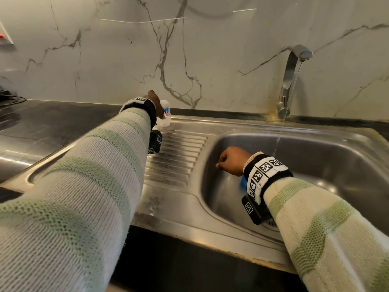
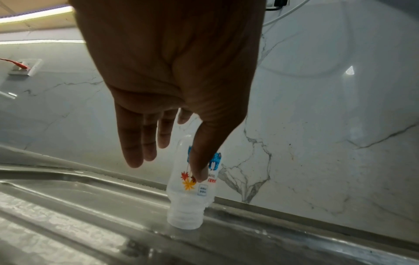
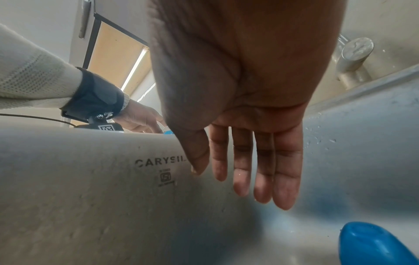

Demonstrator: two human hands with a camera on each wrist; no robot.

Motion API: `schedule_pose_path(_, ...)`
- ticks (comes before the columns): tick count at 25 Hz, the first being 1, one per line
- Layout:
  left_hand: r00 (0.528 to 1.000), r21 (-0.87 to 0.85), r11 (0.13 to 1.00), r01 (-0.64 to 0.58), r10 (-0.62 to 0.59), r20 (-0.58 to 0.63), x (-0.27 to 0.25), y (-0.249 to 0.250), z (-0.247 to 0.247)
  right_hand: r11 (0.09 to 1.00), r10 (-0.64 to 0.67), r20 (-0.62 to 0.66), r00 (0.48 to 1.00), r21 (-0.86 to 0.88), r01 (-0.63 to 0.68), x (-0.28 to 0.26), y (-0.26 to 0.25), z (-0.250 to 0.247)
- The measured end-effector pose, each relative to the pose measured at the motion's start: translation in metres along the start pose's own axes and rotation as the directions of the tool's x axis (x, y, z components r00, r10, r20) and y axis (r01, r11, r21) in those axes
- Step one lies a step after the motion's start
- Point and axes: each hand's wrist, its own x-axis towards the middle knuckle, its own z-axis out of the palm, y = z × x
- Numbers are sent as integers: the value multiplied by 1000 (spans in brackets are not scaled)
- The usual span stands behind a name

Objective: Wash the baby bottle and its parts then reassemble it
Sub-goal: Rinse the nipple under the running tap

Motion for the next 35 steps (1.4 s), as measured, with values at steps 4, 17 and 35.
schedule_pose_path(4, 997, 16, 999, 27, -26, -78, -25, 4, -17, 1000, 6, -3, 1000, -27, -6, -3, 0, -1)
schedule_pose_path(17, 883, -101, 886, -452, 461, 92, -214, 184, 64, 973, 187, -97, 977, -117, -198, -77, 60, -64)
schedule_pose_path(35, 811, -201, 847, -493, 530, 247, -209, 197, 126, 865, 393, -3, 919, -337, -371, -36, 159, -28)
